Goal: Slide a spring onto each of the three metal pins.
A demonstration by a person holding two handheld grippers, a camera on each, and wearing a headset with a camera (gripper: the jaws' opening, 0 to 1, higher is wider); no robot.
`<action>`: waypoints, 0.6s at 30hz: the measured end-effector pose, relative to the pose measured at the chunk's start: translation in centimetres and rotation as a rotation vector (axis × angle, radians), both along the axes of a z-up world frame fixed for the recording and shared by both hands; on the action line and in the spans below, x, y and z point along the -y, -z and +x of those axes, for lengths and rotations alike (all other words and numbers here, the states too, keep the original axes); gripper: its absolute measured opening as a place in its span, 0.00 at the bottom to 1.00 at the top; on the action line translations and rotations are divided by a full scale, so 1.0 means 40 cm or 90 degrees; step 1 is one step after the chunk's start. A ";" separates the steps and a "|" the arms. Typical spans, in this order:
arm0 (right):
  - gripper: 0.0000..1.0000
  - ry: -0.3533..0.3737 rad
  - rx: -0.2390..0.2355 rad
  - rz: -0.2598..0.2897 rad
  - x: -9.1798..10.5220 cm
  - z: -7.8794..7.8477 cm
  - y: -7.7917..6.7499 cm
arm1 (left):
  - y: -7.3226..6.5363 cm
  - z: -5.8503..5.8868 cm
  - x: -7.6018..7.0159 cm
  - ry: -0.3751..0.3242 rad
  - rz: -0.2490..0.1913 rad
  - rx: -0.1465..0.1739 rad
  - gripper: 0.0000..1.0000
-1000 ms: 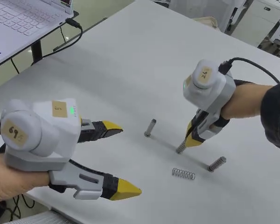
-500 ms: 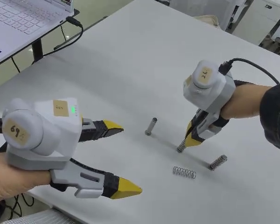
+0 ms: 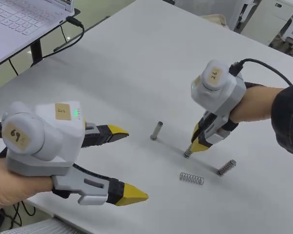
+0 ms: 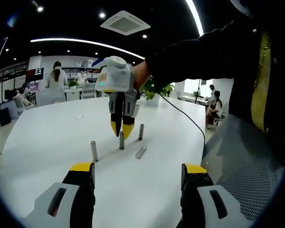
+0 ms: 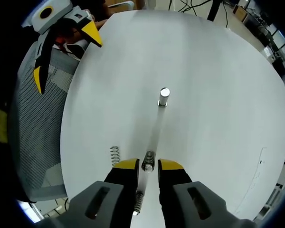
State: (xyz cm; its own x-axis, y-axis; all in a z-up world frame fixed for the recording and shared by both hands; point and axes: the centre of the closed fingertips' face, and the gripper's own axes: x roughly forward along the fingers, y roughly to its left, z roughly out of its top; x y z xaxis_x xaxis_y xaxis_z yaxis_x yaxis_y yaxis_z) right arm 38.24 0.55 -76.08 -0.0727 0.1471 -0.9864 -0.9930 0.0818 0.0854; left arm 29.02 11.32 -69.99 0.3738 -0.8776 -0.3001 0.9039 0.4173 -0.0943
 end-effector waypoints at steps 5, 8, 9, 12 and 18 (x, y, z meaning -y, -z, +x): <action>0.16 0.005 0.007 0.010 0.004 0.000 -0.012 | 0.000 0.000 0.004 0.003 0.003 0.000 0.71; 0.16 0.012 0.014 0.020 0.006 0.002 -0.024 | -0.004 0.000 0.006 0.005 0.004 0.001 0.71; 0.17 0.015 0.017 0.025 0.007 0.002 -0.029 | -0.005 0.000 0.007 0.006 0.004 0.001 0.71; 0.17 0.019 0.024 0.031 0.012 0.001 -0.042 | -0.008 0.000 0.009 0.008 0.007 0.002 0.71; 0.17 0.036 0.037 0.049 0.028 -0.003 -0.066 | -0.012 -0.003 0.019 0.015 0.011 0.004 0.70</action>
State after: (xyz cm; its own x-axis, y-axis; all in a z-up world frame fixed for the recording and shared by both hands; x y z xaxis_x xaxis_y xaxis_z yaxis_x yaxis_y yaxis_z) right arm 38.12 -0.59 -73.44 -0.0049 0.2249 -0.9744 -0.9904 0.1338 0.0359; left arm 28.89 10.55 -69.49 0.3552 -0.8806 -0.3136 0.9138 0.3978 -0.0820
